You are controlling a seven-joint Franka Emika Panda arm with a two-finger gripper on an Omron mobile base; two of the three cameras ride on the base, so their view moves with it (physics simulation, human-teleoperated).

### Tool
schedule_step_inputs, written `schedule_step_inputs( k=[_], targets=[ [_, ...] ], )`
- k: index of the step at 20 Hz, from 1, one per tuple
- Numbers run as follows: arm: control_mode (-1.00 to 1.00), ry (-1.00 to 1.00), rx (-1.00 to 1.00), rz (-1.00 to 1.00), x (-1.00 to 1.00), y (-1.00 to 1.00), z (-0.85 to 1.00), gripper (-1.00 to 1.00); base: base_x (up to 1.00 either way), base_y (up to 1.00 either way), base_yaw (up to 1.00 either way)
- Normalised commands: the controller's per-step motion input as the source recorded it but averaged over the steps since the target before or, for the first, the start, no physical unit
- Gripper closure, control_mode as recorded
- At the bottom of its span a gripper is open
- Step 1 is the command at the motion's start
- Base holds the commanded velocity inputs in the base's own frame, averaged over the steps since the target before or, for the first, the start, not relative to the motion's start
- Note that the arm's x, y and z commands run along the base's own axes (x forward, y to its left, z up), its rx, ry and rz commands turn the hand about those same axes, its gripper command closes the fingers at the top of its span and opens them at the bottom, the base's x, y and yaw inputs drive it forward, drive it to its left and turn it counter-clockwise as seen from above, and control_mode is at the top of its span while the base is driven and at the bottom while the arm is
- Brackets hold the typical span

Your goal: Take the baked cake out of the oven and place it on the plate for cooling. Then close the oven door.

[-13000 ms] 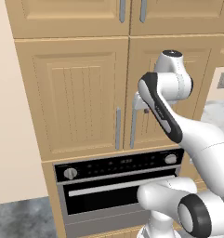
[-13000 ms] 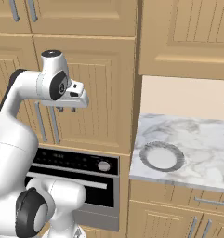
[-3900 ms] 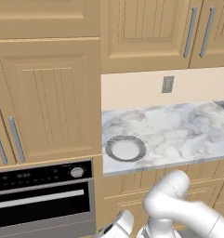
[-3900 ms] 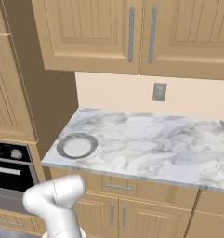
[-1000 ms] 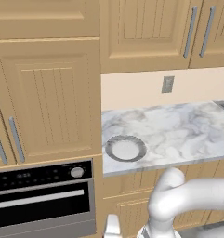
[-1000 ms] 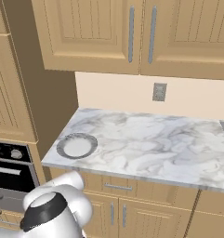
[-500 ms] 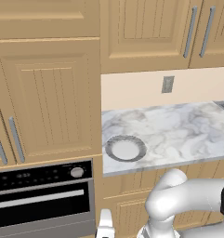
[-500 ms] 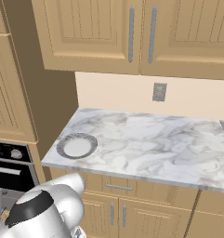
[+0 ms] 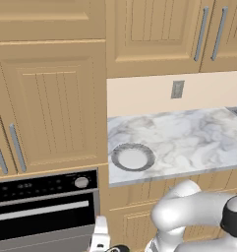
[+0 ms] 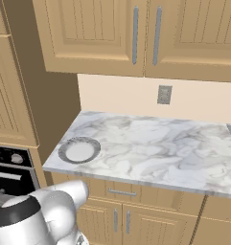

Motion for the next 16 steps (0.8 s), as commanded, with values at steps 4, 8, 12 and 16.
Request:
schedule_step_inputs(
  k=[4,8,12,16],
  targets=[
    [-1.00,-0.03,-0.03,0.00,0.13,0.30,-0.09,-1.00,0.00,0.00,0.00],
    [-1.00,-0.07,-0.03,0.00,0.14,0.21,-0.12,-1.00,0.00,0.00,0.00],
    [-1.00,-0.05,-0.03,0.00,0.19,0.02,-0.17,-1.00,0.00,0.00,0.00],
    [-1.00,-0.07,-0.01,0.00,0.33,0.00,-0.16,-1.00,0.00,0.00,0.00]
  ],
)
